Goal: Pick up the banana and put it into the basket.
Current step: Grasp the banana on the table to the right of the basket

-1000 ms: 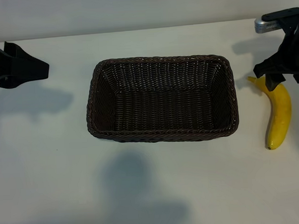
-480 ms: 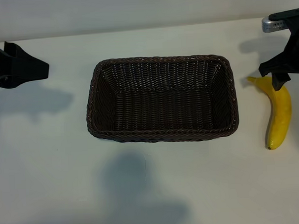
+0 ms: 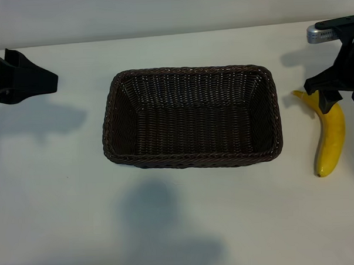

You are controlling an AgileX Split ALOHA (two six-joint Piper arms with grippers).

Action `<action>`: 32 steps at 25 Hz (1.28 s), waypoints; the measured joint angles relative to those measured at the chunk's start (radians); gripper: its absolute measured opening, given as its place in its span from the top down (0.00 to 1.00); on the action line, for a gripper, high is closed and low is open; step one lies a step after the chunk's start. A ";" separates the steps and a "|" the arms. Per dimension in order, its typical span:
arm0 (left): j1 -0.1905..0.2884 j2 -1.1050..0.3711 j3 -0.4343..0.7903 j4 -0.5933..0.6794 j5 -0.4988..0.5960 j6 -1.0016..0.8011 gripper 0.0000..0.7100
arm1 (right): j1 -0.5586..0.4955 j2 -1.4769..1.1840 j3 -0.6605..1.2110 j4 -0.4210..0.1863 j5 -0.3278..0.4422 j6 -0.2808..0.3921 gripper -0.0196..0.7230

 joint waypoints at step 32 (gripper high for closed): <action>0.000 0.000 0.000 0.000 -0.001 0.000 0.14 | 0.000 0.096 -0.001 0.052 -0.014 -0.046 0.16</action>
